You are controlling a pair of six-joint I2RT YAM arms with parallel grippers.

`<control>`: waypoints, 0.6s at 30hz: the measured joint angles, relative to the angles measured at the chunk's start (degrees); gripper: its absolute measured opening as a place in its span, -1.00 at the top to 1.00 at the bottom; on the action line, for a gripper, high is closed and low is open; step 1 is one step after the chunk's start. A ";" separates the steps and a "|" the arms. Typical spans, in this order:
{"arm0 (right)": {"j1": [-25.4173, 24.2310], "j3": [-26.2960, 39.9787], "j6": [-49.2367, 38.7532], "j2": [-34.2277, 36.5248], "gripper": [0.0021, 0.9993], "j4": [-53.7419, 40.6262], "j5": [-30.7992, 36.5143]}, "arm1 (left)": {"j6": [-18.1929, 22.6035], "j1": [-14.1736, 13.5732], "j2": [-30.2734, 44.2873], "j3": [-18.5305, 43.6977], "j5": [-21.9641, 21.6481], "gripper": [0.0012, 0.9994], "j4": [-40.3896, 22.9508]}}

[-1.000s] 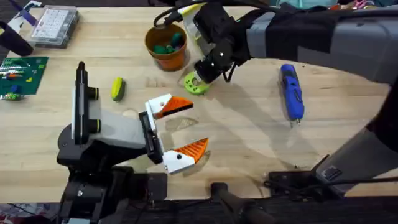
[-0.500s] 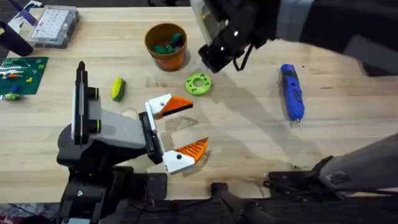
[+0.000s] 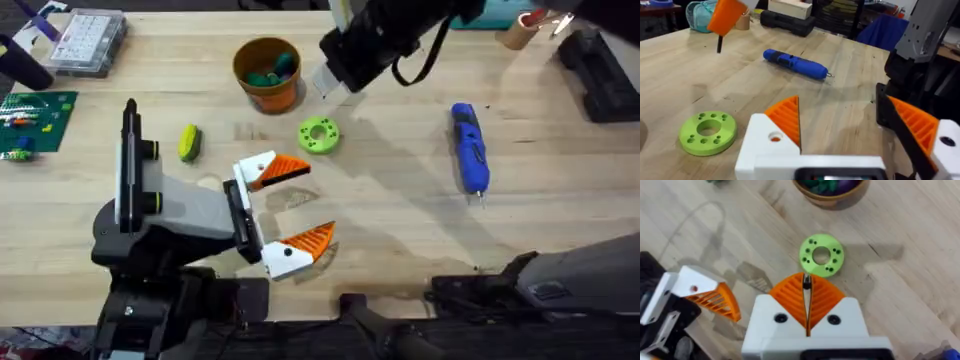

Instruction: Pick up the gripper from the table and insert it into the empty holder that is missing its gripper. Then pick up a screw, insert it into the mounting hole, and use the screwdriver to tighten it. Finally, clean up the table by picking up the vegetable and placing it into the bucket.

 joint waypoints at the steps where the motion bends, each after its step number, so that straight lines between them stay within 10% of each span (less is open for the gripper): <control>1: 0.42 1.03 -0.22 -0.04 0.99 -1.05 -0.17 | 0.00 -0.01 0.00 0.00 0.00 -0.97 0.00; 18: 7.98 12.13 -0.71 -0.11 0.99 -9.89 -1.10 | 0.00 0.00 0.00 0.00 0.01 -0.97 0.00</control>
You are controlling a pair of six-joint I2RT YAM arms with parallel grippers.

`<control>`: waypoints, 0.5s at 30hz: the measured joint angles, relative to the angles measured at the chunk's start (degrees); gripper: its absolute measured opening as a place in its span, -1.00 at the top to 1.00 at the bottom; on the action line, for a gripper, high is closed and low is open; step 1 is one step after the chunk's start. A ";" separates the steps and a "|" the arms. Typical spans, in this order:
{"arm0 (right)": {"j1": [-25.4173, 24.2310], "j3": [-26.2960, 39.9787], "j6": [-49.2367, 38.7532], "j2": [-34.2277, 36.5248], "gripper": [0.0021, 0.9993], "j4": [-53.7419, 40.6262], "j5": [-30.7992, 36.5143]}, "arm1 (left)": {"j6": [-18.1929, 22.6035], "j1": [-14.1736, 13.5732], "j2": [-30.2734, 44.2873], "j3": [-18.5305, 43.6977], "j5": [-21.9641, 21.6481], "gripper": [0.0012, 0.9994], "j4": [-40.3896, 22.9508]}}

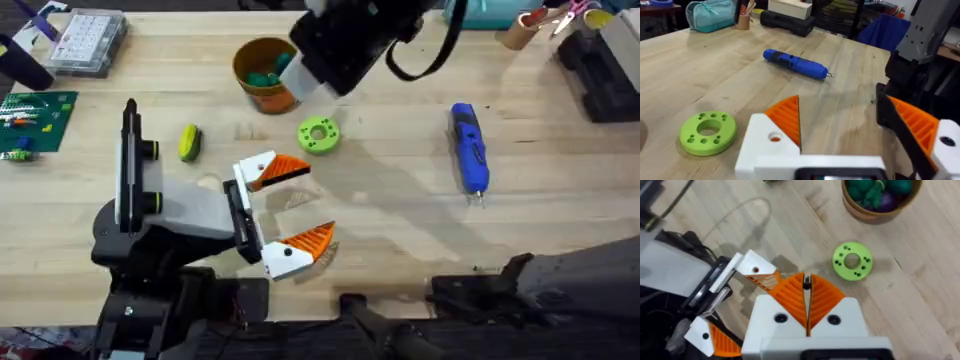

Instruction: Pick up the gripper from the table and insert it into the empty holder that is missing its gripper. Then pick up a screw, insert it into the mounting hole, and use the screwdriver to tighten it. Finally, clean up the table by picking up the vegetable and placing it into the bucket.

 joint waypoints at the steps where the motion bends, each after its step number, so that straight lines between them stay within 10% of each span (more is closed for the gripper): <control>1: 0.59 0.16 -0.01 0.01 0.99 0.04 0.00 | 0.00 -0.01 0.00 0.00 0.02 -0.97 0.00; 15: 7.32 0.29 -0.20 0.00 0.99 -0.11 -0.02 | 0.00 -0.02 0.00 0.00 0.01 -0.97 0.00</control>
